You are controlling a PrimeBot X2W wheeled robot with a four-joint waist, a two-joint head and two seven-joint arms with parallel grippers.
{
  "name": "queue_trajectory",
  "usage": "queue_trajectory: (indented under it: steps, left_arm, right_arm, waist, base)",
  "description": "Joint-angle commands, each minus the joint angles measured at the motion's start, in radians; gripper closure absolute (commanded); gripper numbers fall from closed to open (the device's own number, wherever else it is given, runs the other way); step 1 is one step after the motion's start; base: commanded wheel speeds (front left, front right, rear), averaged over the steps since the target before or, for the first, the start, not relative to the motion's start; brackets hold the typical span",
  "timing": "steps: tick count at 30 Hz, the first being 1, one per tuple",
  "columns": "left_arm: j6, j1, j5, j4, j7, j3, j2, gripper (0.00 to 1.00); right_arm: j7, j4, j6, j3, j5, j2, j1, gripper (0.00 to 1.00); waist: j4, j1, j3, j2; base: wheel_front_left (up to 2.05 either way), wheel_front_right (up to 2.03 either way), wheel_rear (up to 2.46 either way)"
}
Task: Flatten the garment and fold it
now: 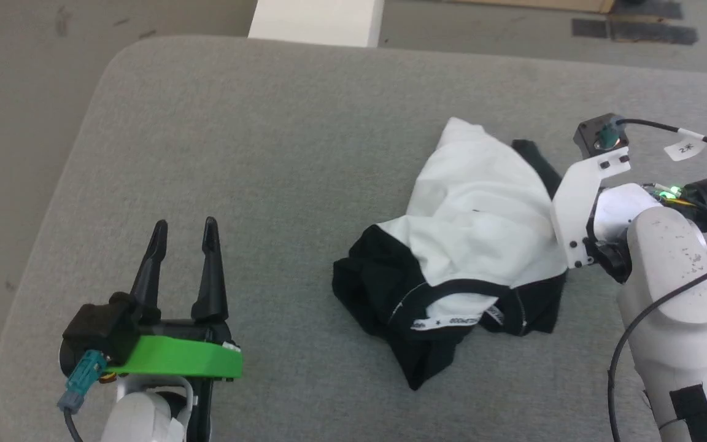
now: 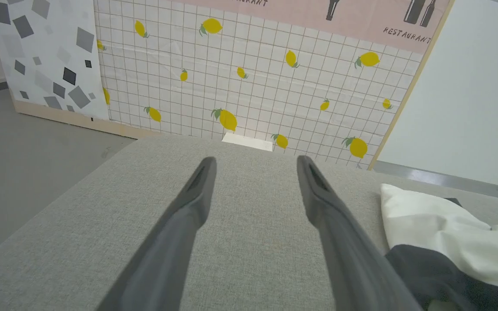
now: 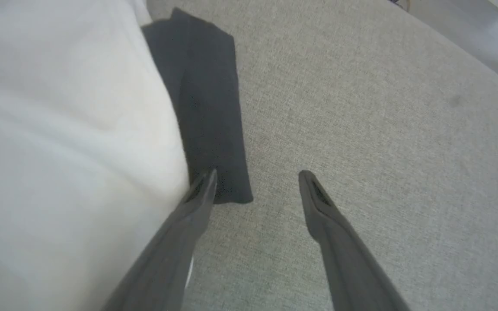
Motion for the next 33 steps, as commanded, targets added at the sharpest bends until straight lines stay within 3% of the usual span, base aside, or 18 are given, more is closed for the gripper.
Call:
queue_trajectory:
  steps: [1, 6, 7, 8, 12, 18, 28, 33]
  left_arm:
    - [-0.009, -0.019, 0.006, 0.005, -0.004, 0.000, -0.006, 0.00]
    - [-0.016, -0.023, 0.003, 0.020, -0.004, 0.008, -0.009, 0.00]
    - [-0.018, -0.022, 0.002, 0.024, -0.004, 0.011, -0.009, 0.00]
    - [-0.019, -0.021, -0.003, 0.027, -0.004, 0.012, -0.009, 0.00]
    - [-0.023, -0.018, -0.011, 0.027, -0.004, 0.009, -0.010, 0.00]
    - [-0.022, 0.013, -0.019, 0.028, -0.004, 0.014, -0.010, 0.00]
    - [-0.014, 0.063, -0.023, 0.029, -0.005, 0.001, -0.010, 0.00]
    - [-0.014, 0.055, -0.022, 0.029, -0.005, 0.000, -0.010, 0.00]
  right_arm:
    - [0.006, 0.017, -0.002, 0.009, -0.008, -0.003, -0.009, 0.00]
    - [0.001, 0.065, -0.002, 0.032, 0.020, -0.003, 0.007, 0.00]
    - [-0.005, 0.072, -0.002, 0.030, 0.029, -0.006, 0.009, 0.57]
    - [-0.019, 0.073, -0.002, 0.030, 0.036, -0.010, 0.009, 0.97]
    - [-0.093, 0.053, -0.002, -0.012, 0.092, -0.033, 0.018, 1.00]
    - [-0.176, -0.045, -0.002, -0.163, 0.142, -0.112, 0.070, 1.00]
    - [-0.074, -0.192, -0.002, -0.536, 0.084, -0.249, 0.275, 1.00]
    - [-0.046, -0.242, -0.002, -0.720, 0.029, -0.221, 0.331, 1.00]
  waist:
    - [0.058, 0.0000, 0.058, 0.0000]
    - [0.068, 0.0000, 0.068, 0.0000]
    - [0.066, 0.0000, 0.064, 0.0000]
    - [0.064, 0.0000, 0.060, 0.0000]
    - [0.047, 0.0000, 0.027, 0.0000]
    - [-0.013, 0.0000, -0.049, 0.0000]
    - [-0.105, 0.0000, -0.109, 0.0000]
    - [-0.112, 0.0000, -0.099, 0.0000]
  base:
    - [0.00, 0.00, 0.00]
    - [0.00, 0.00, 0.00]
    - [0.00, 0.00, 0.00]
    - [0.00, 0.00, 0.00]
    - [0.00, 0.00, 0.00]
    - [0.00, 0.00, 0.00]
    - [0.00, 0.00, 0.00]
    - [0.00, 0.00, 0.00]
